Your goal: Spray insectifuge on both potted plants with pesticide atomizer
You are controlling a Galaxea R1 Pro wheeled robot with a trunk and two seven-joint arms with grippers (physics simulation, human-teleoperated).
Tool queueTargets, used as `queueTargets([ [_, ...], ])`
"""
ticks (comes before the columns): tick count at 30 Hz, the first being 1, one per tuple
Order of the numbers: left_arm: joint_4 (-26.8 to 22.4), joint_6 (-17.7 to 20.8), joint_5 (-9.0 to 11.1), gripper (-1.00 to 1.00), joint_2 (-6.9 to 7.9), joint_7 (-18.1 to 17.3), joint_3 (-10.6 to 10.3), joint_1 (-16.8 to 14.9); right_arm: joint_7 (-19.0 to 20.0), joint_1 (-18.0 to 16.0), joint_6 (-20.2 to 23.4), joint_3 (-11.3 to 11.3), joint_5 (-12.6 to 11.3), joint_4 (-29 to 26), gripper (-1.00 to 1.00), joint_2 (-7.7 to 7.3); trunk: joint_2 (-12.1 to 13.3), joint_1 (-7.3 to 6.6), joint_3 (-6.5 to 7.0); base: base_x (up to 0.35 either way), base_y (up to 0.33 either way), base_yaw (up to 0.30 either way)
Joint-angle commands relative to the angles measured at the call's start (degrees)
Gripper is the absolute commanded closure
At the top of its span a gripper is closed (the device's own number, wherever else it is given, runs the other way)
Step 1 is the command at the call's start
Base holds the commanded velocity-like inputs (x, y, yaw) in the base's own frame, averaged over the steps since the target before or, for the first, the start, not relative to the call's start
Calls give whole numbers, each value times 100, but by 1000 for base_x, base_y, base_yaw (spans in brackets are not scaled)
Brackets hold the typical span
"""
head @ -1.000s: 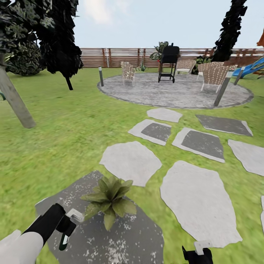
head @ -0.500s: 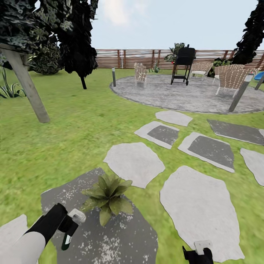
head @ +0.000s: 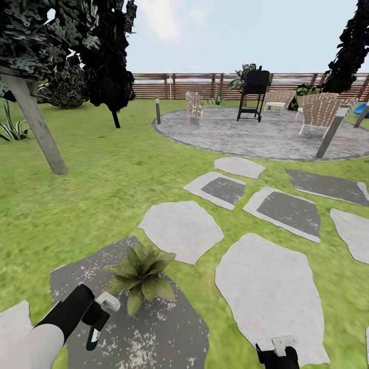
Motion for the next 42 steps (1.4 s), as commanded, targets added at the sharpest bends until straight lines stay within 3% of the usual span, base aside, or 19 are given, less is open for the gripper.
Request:
queueTargets([
  [1,0,12,-66,100,-5,-38,33,-2,19,-6,-23,-50,35,4,-100,3,-2,-1,-5,0,-2,77],
  [4,17,24,-66,100,-17,159,23,-2,18,-4,-23,-45,35,4,-100,6,-2,-1,-5,0,-1,189],
  [8,31,63,-69,100,-305,625,14,-2,16,-3,-23,-44,35,4,-100,11,-2,-1,-5,0,0,261],
  [11,23,75,-51,100,-395,778,26,-2,19,-6,-23,-44,35,4,-100,13,-2,-1,-5,0,0,272],
  [16,15,82,36,100,-360,798,133,-2,16,-4,-17,-49,35,4,-100,7,-2,-1,-5,0,0,105],
  [29,8,28,-8,100,-383,807,107,7,19,-7,-9,-44,41,13,-100,10,-2,-1,-5,0,-148,13],
  [42,-17,70,-15,100,-374,835,134,7,19,-4,-12,-44,44,13,-100,16,-2,-1,-5,-29,-252,254],
])
